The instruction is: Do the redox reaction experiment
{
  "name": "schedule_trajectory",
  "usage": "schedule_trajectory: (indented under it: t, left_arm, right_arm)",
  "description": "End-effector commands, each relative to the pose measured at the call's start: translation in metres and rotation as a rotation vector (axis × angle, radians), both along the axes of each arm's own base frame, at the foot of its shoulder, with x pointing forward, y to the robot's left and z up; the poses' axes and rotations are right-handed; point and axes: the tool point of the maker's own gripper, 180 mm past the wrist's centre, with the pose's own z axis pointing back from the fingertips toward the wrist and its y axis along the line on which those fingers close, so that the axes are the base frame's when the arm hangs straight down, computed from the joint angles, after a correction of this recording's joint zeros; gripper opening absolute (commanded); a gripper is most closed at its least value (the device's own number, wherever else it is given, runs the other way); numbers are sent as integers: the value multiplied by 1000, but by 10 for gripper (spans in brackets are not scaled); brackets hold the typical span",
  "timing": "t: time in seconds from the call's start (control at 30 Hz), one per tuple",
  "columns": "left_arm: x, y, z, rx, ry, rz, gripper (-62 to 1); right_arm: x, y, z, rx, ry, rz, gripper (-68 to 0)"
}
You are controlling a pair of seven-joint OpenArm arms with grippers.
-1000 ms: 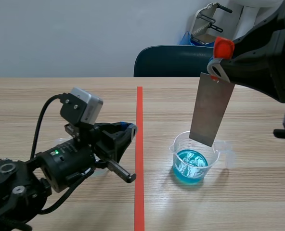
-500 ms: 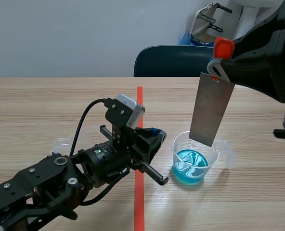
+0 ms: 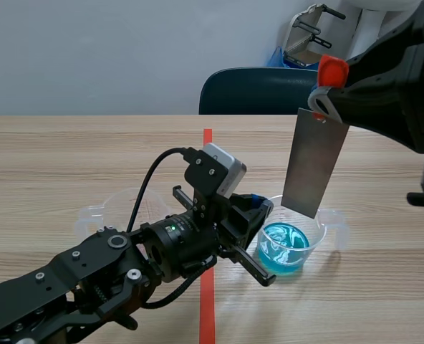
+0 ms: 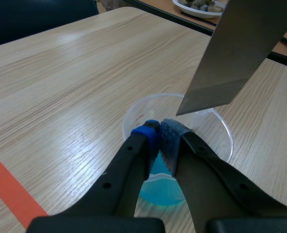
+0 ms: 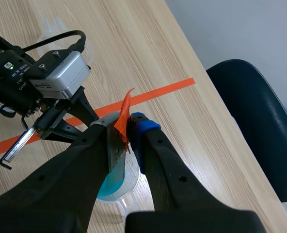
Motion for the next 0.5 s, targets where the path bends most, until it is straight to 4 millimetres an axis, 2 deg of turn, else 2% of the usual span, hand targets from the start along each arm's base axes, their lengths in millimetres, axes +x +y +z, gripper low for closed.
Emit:
schedule_trajectory:
  t: [0.0, 0.23, 0.47]
  left_arm:
    - [4, -4, 14, -38, -30, 1, -582]
    - [4, 1, 10, -24, -25, 6, -582]
    - [-3, 23, 7, -14, -18, 24, -582]
  right_arm:
    - [0, 4, 10, 17, -32, 12, -667]
    - [0, 4, 10, 17, -32, 12, -667]
    - [0, 4, 10, 17, -32, 12, -667]
